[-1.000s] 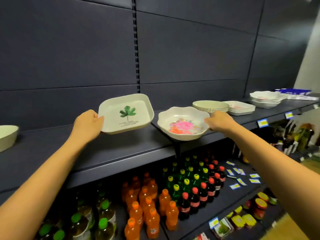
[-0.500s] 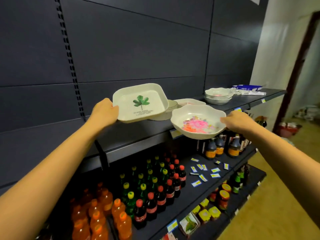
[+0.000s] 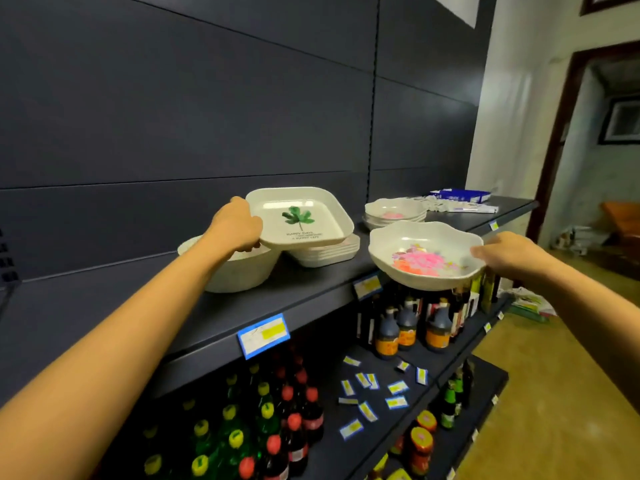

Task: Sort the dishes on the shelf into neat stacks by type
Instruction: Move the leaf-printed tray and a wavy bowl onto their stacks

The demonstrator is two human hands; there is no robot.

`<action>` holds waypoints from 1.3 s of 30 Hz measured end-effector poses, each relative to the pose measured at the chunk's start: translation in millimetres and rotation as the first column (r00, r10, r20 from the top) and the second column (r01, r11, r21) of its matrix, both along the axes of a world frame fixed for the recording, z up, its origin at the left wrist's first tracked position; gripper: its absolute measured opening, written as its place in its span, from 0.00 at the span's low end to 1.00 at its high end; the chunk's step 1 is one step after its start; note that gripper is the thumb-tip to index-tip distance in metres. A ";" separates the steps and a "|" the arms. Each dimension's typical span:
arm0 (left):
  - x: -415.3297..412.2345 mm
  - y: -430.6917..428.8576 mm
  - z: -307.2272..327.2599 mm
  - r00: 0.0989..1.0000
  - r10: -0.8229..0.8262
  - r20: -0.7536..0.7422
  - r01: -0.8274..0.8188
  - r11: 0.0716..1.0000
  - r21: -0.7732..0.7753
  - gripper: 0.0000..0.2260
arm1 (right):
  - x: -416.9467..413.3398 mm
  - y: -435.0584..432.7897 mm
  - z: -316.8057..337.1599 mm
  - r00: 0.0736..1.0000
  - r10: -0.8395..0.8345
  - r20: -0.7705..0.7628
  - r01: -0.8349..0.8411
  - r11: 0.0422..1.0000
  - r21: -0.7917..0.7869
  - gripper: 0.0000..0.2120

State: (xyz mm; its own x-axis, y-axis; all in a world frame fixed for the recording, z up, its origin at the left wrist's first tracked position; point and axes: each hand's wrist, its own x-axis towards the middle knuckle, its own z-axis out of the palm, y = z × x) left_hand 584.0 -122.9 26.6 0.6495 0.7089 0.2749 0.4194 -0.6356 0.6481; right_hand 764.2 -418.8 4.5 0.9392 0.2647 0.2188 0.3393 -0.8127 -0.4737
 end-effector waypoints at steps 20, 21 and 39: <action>140.2 10.4 -7.2 0.928 0.231 -0.291 -0.222 0.973 0.064 0.03 | 218.5 28.1 23.1 0.994 0.101 -0.029 -0.095 0.982 0.164 0.15; 143.9 9.5 -10.4 0.920 0.252 -0.300 -0.242 0.968 0.071 0.06 | 227.8 31.1 23.2 0.992 0.122 -0.035 -0.114 0.979 0.170 0.11; 164.6 -57.4 -35.0 0.779 0.590 -0.212 -0.325 0.669 0.669 0.13 | 303.5 104.3 15.7 0.934 0.357 -0.019 -0.346 0.917 0.199 0.13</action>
State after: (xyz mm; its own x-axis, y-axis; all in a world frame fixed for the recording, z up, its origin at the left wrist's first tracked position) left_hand 748.6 -180.2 -8.3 0.4232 0.7331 0.5325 0.8807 -0.4708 -0.0519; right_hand 1067.7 -314.5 20.2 0.8047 0.5387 0.2496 0.5568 -0.5390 -0.6320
